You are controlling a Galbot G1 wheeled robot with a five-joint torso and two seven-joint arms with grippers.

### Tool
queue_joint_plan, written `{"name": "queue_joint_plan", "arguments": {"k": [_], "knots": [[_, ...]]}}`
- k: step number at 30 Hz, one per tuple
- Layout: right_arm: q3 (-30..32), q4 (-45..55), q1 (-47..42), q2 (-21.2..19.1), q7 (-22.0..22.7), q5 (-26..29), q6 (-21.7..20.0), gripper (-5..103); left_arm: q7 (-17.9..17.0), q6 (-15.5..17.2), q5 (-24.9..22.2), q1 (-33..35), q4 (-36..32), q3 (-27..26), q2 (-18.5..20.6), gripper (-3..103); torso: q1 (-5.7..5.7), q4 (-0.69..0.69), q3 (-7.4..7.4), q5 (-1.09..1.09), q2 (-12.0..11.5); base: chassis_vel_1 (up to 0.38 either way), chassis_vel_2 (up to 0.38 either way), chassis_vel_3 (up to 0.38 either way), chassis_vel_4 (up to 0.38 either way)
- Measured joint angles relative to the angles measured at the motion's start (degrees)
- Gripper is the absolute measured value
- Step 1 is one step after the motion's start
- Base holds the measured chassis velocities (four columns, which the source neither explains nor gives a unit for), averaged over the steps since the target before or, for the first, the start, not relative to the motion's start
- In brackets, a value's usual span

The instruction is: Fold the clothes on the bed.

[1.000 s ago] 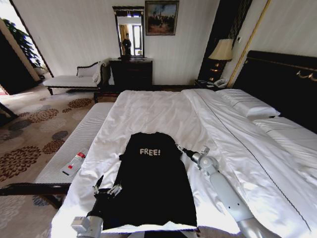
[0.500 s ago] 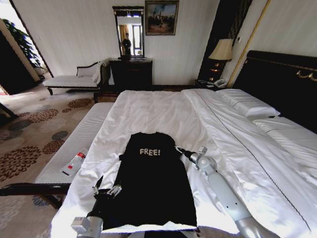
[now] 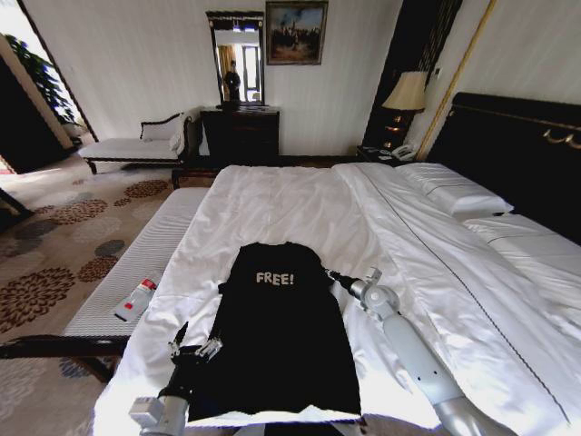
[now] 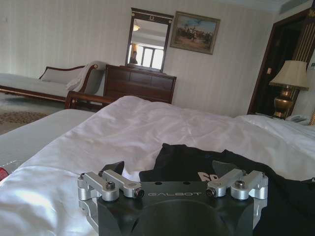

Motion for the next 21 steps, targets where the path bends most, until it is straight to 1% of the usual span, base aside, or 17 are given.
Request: {"name": "queue_joint_plan", "arguments": {"k": [2,3,13,14,15,20,21], "knots": [[0.0,-0.1,0.1,0.0,0.0,0.0,0.0,5,0.0,0.0,-0.1,0.0,0.0,0.0,0.0,100,0.0,0.0,0.0,0.0,0.0,0.0,0.0,0.0,0.0],[-0.1,-0.2,0.2,0.1,0.1,0.0,0.0,2,-0.1,0.0,-0.2,0.0,0.0,0.0,0.0,100,0.0,0.0,0.0,0.0,0.0,0.0,0.0,0.0,0.0],[-0.4,0.1,0.3,-0.3,0.2,-0.8,-0.1,0,-0.1,0.0,-0.4,0.0,-0.1,-0.1,-0.1,100,0.0,0.0,0.0,0.0,0.0,0.0,0.0,0.0,0.0],[-0.6,0.1,0.4,-0.7,0.2,-2.2,0.1,0,-0.1,0.0,-0.5,-0.1,-0.1,-0.1,-0.2,100,0.0,0.0,0.0,0.0,0.0,0.0,0.0,0.0,0.0],[-0.6,0.1,0.4,-0.7,0.2,-2.2,0.1,0,-0.1,0.0,-0.5,-0.1,-0.1,-0.1,-0.2,100,0.0,0.0,0.0,0.0,0.0,0.0,0.0,0.0,0.0],[-1.7,0.5,1.4,-3.1,-0.5,-10.0,1.5,0,-0.1,-0.1,-0.7,-0.1,-0.2,-0.2,-0.3,100,0.0,-0.01,0.0,0.01,0.0,0.0,0.0,0.0,0.0],[-1.7,0.5,1.4,-3.1,-0.5,-10.0,1.5,0,-0.1,-0.1,-0.7,-0.1,-0.2,-0.2,-0.3,100,0.0,-0.01,0.0,0.01,0.0,0.0,0.0,0.0,0.0]]}}
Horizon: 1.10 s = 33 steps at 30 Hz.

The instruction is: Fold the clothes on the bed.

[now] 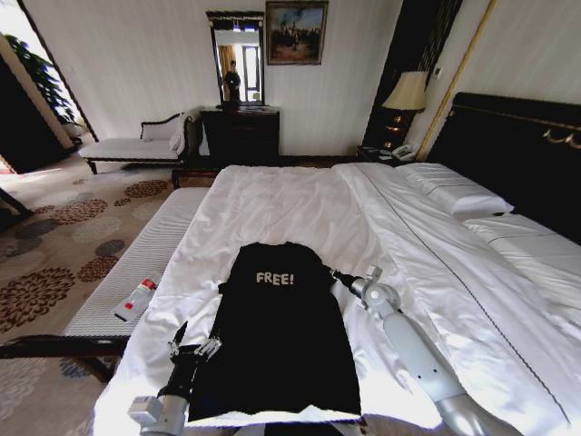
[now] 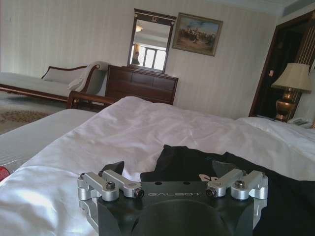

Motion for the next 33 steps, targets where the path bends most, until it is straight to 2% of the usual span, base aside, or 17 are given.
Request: {"name": "queue_joint_plan", "arguments": {"k": [10,17,27,33], "knots": [[-3.8,-0.9,4.2,-2.6,-0.9,-6.0,1.1,0,0.0,-0.2,-0.2,0.5,-0.6,-0.5,-0.1,100,0.0,0.01,0.0,-0.01,0.0,0.0,0.0,0.0,0.0],[-6.2,-1.9,5.7,-3.8,-1.5,-13.7,2.4,0,0.1,-0.3,-0.5,0.6,-1.1,-0.9,-0.2,100,0.0,0.0,0.0,-0.01,0.0,0.0,0.0,0.0,0.0],[-9.4,-7.3,9.2,-2.5,-3.0,-20.0,5.8,0,0.1,-0.4,-0.4,1.4,-1.8,-1.1,-0.6,100,0.0,0.01,0.0,-0.01,0.0,0.0,0.0,0.0,0.0],[-10.4,-10.3,10.6,-1.7,-3.1,-20.3,6.4,0,0.1,-0.5,-0.4,1.7,-2.1,-1.2,-1.0,100,0.0,0.01,0.0,-0.01,0.0,0.0,0.0,0.0,0.0]]}}
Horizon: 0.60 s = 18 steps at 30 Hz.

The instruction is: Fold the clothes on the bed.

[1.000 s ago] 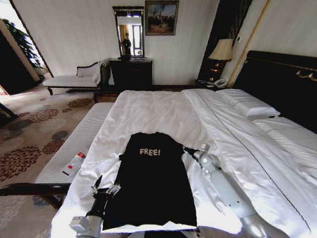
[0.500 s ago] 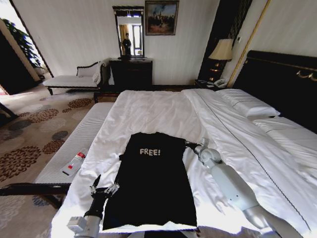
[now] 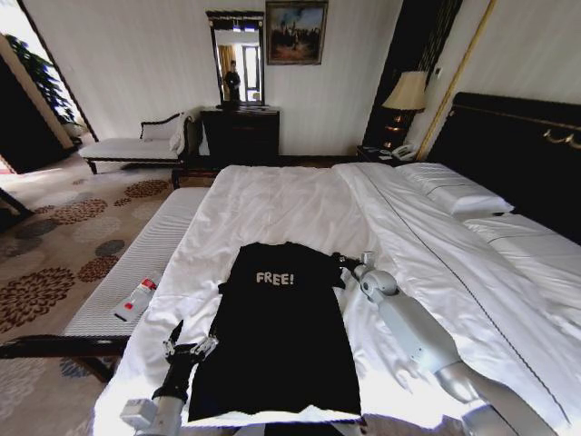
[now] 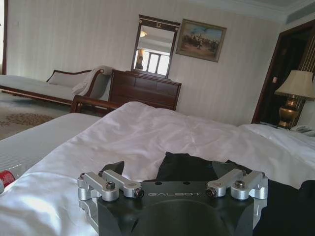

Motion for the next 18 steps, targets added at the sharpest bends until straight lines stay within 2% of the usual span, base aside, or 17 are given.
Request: {"name": "queue_joint_plan", "arguments": {"k": [6,7,9,13,14,16,17,18], "knots": [[0.8,0.5,-0.7,-0.2,0.3,4.7,-0.4,-2,0.1,-0.1,0.0,0.1,0.0,-0.1,-0.1,100,0.0,-0.01,0.0,0.0,0.0,0.0,0.0,0.0,0.0],[1.3,1.0,-1.2,-0.2,0.3,5.8,-0.5,4,0.1,-0.1,0.0,0.1,0.0,-0.1,-0.1,100,0.0,-0.01,0.0,0.0,0.0,0.0,0.0,0.0,0.0],[1.8,1.7,-1.7,-0.3,0.1,6.7,-0.4,4,0.1,-0.1,0.0,0.0,0.0,0.0,0.0,100,0.0,-0.01,0.0,0.0,0.0,0.0,0.0,0.0,0.0],[4.6,6.9,-4.4,-0.7,1.2,12.8,-0.9,25,0.1,-0.1,0.0,-0.7,0.4,0.5,-0.3,100,0.0,-0.01,0.0,0.0,0.0,0.0,0.0,0.0,0.0],[4.6,6.9,-4.4,-0.7,1.2,12.8,-0.9,25,0.1,-0.1,0.0,-0.7,0.4,0.5,-0.3,100,0.0,-0.01,0.0,0.0,0.0,0.0,0.0,0.0,0.0],[6.0,9.0,-5.4,-1.1,1.7,14.9,-1.2,35,0.1,-0.1,0.0,-1.0,0.6,1.2,-0.6,100,-0.01,-0.01,0.0,0.0,0.0,0.0,0.0,0.0,0.0],[6.5,9.4,-5.7,-1.4,1.8,15.5,-1.2,35,0.1,-0.1,0.2,-1.2,0.7,1.5,-0.8,100,-0.01,-0.01,-0.01,-0.01,0.0,0.0,0.0,0.0,0.0],[6.8,9.6,-5.8,-1.6,1.8,15.7,-1.2,41,0.1,-0.1,0.3,-1.2,0.8,1.7,-0.9,100,-0.01,-0.01,-0.01,-0.01,0.0,0.0,0.0,0.0,0.0]]}}
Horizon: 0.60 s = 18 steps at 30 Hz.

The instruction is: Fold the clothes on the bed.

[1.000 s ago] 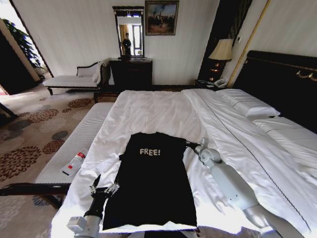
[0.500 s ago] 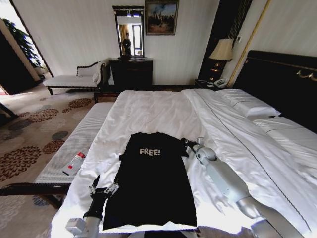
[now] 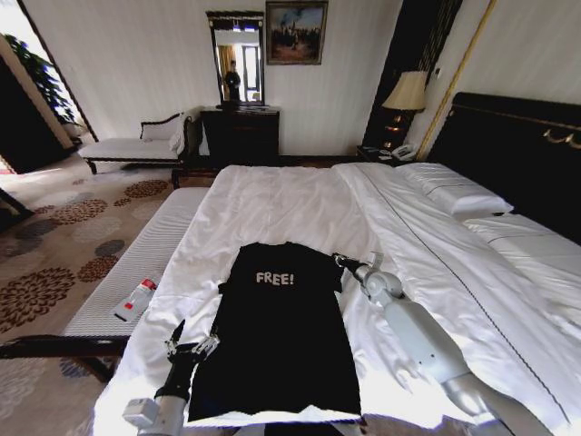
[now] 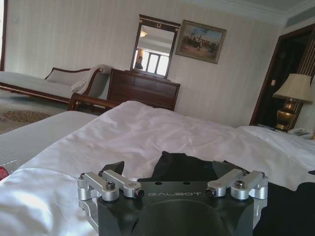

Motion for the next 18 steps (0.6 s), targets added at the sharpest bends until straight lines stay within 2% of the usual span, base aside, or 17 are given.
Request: {"name": "queue_joint_plan", "arguments": {"k": [1,5,7,8,10,11,13,18], "knots": [[0.0,0.0,0.0,0.0,0.0,0.0,0.0,41,0.0,0.0,0.0,0.0,0.0,0.0,0.0,100,0.0,0.0,0.0,0.0,0.0,0.0,0.0,0.0,0.0],[0.9,-1.2,-0.3,-1.0,-0.4,-0.6,0.8,62,0.0,0.0,0.5,-0.1,0.3,0.7,-0.6,100,0.0,0.0,0.0,0.01,0.0,0.0,0.0,0.0,0.0],[1.1,-1.7,-0.3,-1.1,-0.6,-0.6,0.9,62,0.0,0.0,0.6,0.0,0.4,0.7,-0.6,100,0.0,0.0,0.0,0.01,0.0,0.0,0.0,0.0,0.0],[1.3,-2.3,-0.3,-1.1,-0.8,-0.5,1.0,68,0.0,0.0,0.6,0.1,0.4,0.7,-0.7,100,0.0,0.0,0.0,0.01,0.0,0.0,0.0,0.0,0.0],[2.0,-3.7,-0.3,-0.9,-1.2,1.7,0.1,79,0.0,0.0,0.8,0.4,0.3,0.6,-0.8,100,0.0,0.0,0.0,0.01,0.0,0.0,0.0,0.0,0.0],[2.0,-3.7,-0.3,-0.9,-1.2,1.7,0.1,79,0.0,0.0,0.8,0.4,0.3,0.6,-0.8,100,0.0,0.0,0.0,0.01,0.0,0.0,0.0,0.0,0.0],[3.0,-5.1,-0.2,0.0,-1.4,4.6,-0.9,89,0.1,0.1,1.2,0.7,0.1,0.6,-1.1,100,0.0,0.0,0.0,0.01,0.0,0.0,0.0,0.0,0.0],[6.0,-7.2,0.0,2.3,-1.0,9.0,-1.8,99,0.1,0.3,2.0,1.4,-0.5,0.3,-1.4,100,0.0,0.01,0.0,0.01,0.0,0.0,0.0,0.0,0.0]]}}
